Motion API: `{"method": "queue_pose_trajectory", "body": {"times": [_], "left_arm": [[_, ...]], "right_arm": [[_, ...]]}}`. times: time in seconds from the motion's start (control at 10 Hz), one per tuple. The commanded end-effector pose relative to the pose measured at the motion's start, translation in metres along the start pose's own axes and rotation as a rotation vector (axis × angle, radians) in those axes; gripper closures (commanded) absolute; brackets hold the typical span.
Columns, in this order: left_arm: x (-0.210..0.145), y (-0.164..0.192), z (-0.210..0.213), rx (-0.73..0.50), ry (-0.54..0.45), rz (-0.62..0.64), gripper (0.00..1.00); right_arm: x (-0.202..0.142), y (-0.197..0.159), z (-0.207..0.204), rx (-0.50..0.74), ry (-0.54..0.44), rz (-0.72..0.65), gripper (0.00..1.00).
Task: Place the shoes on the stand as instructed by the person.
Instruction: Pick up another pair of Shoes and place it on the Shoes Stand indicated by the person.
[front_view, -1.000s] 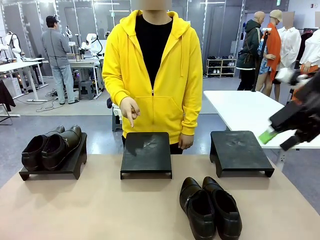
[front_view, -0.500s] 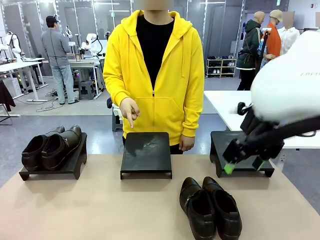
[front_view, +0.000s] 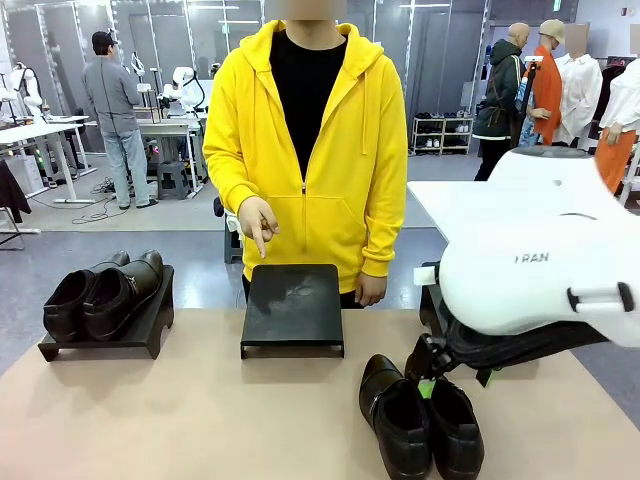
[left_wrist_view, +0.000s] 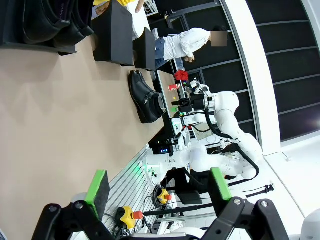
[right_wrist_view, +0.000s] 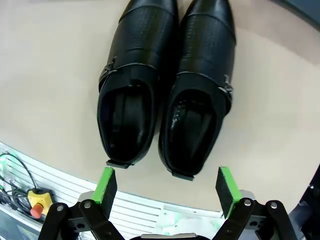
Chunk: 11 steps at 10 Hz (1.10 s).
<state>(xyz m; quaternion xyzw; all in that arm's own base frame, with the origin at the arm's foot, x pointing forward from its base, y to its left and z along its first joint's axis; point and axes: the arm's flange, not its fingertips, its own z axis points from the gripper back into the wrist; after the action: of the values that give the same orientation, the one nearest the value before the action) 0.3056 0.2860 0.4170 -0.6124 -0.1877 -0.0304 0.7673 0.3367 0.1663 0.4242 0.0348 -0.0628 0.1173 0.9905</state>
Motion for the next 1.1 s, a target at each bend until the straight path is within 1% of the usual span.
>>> {"method": "queue_pose_trajectory", "body": {"times": [0.0, 0.4, 0.6, 0.7, 0.8, 0.9, 1.0], "left_arm": [[-0.005, -0.003, -0.001, -0.001, 0.011, -0.005, 0.0], [-0.005, -0.003, -0.001, -0.001, 0.011, -0.005, 0.0], [-0.005, -0.003, -0.001, -0.001, 0.011, -0.005, 0.0], [-0.005, -0.003, -0.001, -0.001, 0.011, -0.005, 0.0], [-0.005, -0.003, -0.001, -0.001, 0.011, -0.005, 0.0], [-0.005, -0.003, -0.001, -0.001, 0.011, -0.005, 0.0], [-0.005, -0.003, -0.001, -0.001, 0.011, -0.005, 0.0]], "right_arm": [[0.007, 0.009, -0.022, -0.019, 0.014, -0.011, 0.0], [0.01, 0.024, -0.056, -0.041, 0.04, 0.003, 0.0], [0.014, 0.031, -0.063, -0.089, 0.007, 0.011, 0.0], [0.017, 0.034, -0.067, -0.063, 0.036, -0.009, 0.0], [0.019, 0.034, -0.071, -0.068, 0.049, -0.018, 0.11], [0.019, 0.033, -0.074, -0.074, 0.057, -0.019, 0.36], [0.019, 0.033, -0.078, -0.073, 0.055, -0.022, 0.69]]}}
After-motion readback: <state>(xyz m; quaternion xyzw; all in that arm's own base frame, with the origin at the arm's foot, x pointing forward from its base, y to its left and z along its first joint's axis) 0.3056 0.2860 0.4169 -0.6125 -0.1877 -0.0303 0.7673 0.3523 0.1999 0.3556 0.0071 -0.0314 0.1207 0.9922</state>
